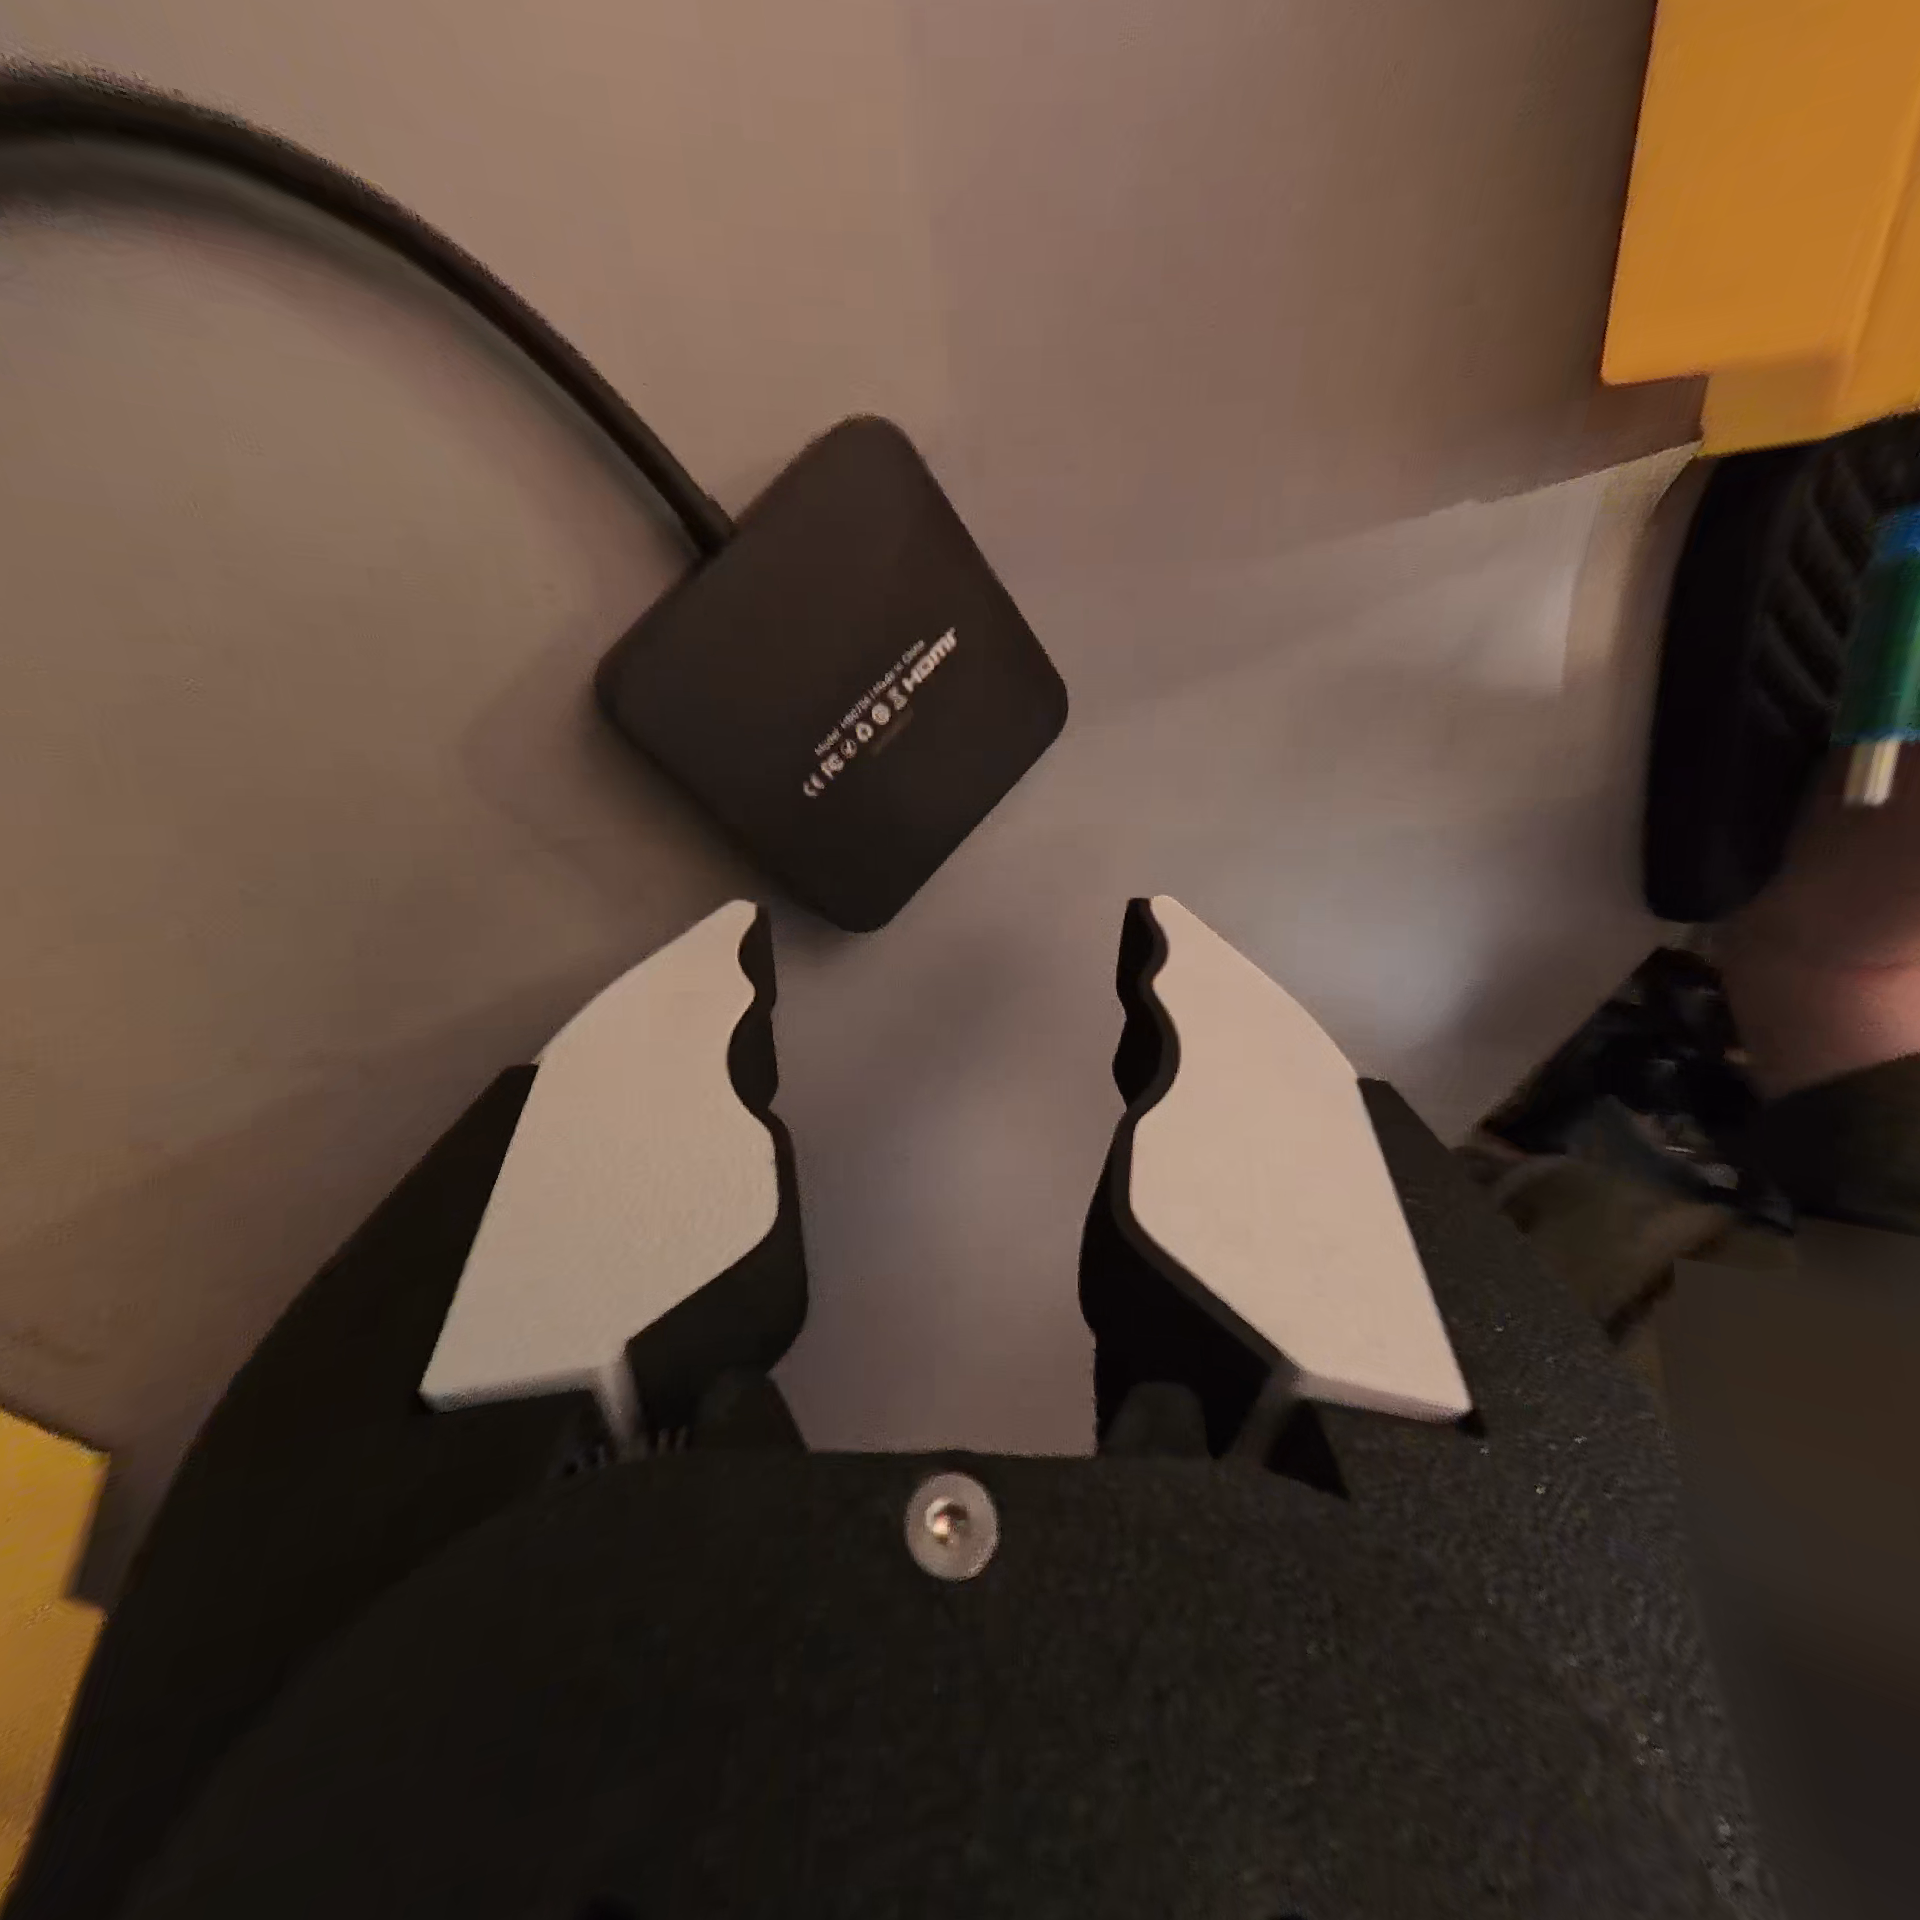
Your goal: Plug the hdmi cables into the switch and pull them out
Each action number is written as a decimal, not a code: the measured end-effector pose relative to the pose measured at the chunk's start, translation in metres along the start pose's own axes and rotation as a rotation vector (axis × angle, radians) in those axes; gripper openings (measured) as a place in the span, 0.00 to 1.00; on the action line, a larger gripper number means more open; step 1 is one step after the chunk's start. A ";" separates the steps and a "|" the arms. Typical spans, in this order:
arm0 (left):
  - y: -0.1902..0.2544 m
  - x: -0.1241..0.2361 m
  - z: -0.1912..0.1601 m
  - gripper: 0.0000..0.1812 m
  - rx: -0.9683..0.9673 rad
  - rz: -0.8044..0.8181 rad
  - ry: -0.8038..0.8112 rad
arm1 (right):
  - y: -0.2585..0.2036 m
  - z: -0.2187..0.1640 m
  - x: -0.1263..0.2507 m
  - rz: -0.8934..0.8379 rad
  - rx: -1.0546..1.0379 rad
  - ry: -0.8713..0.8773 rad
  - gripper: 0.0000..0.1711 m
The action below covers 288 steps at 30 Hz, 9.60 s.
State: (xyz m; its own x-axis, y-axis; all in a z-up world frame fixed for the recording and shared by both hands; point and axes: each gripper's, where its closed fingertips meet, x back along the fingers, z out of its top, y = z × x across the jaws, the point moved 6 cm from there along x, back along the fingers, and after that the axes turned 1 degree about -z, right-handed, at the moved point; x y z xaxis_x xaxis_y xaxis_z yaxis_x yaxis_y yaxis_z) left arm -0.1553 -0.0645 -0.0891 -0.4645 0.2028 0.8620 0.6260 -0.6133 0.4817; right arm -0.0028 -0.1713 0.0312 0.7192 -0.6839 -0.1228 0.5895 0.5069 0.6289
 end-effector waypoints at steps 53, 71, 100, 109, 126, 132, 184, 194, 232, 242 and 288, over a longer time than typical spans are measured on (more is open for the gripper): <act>0.003 -0.030 0.056 0.38 -2.031 0.046 -0.617 | -0.016 -0.005 0.009 0.289 -0.411 0.005 0.12; 0.032 0.013 0.067 0.38 -0.915 -0.140 -0.063 | -0.004 -0.022 0.001 0.049 -0.413 -0.135 0.12; 0.052 0.053 0.003 0.38 -0.328 -0.293 0.361 | -0.040 -0.022 -0.020 0.008 -0.010 -0.190 0.12; 0.047 0.054 0.002 0.38 -0.263 -0.403 0.396 | -0.039 -0.021 -0.022 0.012 -0.065 -0.174 0.13; 0.065 0.113 0.014 0.38 -0.546 -0.183 1.138 | 0.013 0.017 -0.032 0.015 -0.749 0.029 0.12; 0.084 0.163 0.013 0.38 -0.678 0.034 1.499 | 0.041 0.044 -0.048 0.061 -1.049 0.203 0.12; 0.146 0.173 0.018 0.38 -1.171 0.631 1.806 | 0.039 0.041 -0.060 0.267 -2.047 0.724 0.12; 0.145 0.171 0.015 0.38 -1.195 0.665 1.847 | 0.033 0.043 -0.062 0.308 -2.097 0.735 0.12; 0.145 0.153 0.026 0.37 -1.187 0.687 1.770 | 0.041 0.033 -0.053 0.161 -1.981 0.791 0.12; 0.152 0.141 0.026 0.36 -1.200 1.012 1.774 | 0.037 0.028 -0.048 0.042 -1.965 0.839 0.12; 0.153 0.153 0.008 0.36 -1.245 0.759 1.924 | 0.029 0.045 -0.051 0.183 -1.879 0.849 0.11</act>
State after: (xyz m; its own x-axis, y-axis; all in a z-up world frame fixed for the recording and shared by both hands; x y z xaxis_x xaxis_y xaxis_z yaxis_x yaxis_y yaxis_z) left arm -0.1251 -0.1212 0.1177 -0.6970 -0.3660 -0.6167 0.7170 -0.3385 -0.6094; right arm -0.0389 -0.1451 0.0908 0.4293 -0.4941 -0.7560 -0.3141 0.7032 -0.6379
